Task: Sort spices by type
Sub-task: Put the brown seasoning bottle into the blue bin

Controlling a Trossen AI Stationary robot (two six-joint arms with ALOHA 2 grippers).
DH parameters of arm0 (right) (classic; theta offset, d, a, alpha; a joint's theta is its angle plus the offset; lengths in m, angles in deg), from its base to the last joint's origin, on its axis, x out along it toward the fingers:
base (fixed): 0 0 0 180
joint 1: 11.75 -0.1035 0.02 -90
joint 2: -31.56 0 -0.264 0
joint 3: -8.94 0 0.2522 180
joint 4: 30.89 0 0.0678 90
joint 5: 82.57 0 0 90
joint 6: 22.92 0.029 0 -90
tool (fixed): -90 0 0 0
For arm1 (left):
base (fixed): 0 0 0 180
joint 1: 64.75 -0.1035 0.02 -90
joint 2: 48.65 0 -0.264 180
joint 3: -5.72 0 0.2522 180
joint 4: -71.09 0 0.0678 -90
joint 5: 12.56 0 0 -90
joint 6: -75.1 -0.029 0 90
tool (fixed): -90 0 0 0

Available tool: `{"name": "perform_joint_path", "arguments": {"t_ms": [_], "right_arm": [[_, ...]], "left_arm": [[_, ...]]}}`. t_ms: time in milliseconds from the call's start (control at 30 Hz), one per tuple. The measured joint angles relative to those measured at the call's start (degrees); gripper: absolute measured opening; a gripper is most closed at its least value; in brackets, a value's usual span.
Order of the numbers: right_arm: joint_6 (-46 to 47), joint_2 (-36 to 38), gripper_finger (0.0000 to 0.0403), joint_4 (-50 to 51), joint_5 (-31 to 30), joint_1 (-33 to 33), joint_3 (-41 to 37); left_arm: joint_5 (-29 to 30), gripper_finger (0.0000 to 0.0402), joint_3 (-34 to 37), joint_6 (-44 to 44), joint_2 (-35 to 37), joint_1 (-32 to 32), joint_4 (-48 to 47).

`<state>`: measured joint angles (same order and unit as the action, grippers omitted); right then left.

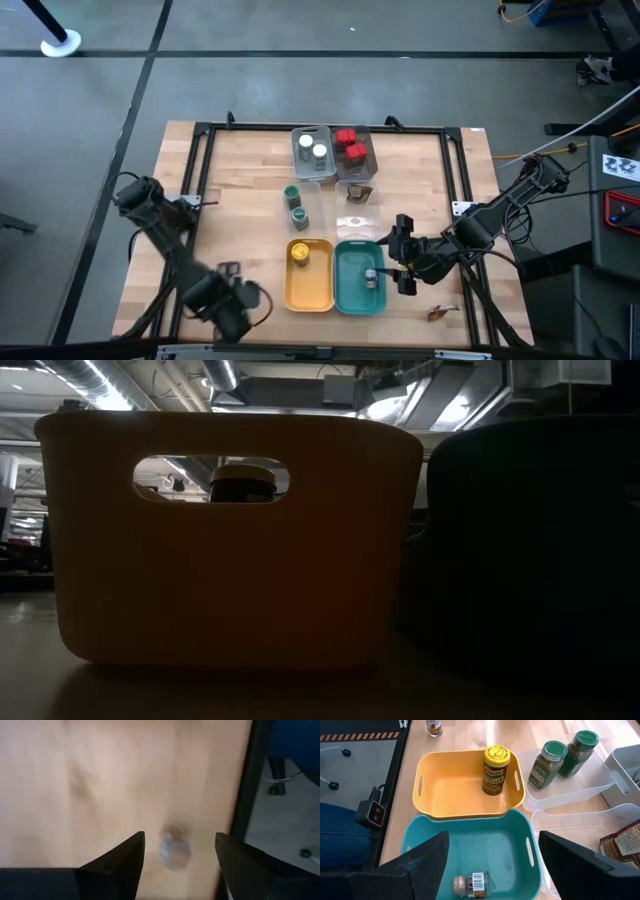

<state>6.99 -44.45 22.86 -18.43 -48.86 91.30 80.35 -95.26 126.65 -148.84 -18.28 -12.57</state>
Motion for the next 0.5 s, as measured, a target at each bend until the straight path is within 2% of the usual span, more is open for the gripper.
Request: {"name": "perform_joint_path", "arguments": {"t_ms": [233,367,500], "right_arm": [[-0.2,0.0,0.0308,0.0,0.0,0.0,0.0],[-0.2,0.0,0.0308,0.0,0.0,0.0,0.0],[-0.2,0.0,0.0308,0.0,0.0,0.0,0.0]], "left_arm": [[-1.4,0.0225,3.6,16.0,0.0,7.4,0.1],[-1.5,0.0225,5.9,21.2,0.0,9.3,0.5],[-1.5,0.0225,8.7,22.1,0.0,10.1,1.5]]}}
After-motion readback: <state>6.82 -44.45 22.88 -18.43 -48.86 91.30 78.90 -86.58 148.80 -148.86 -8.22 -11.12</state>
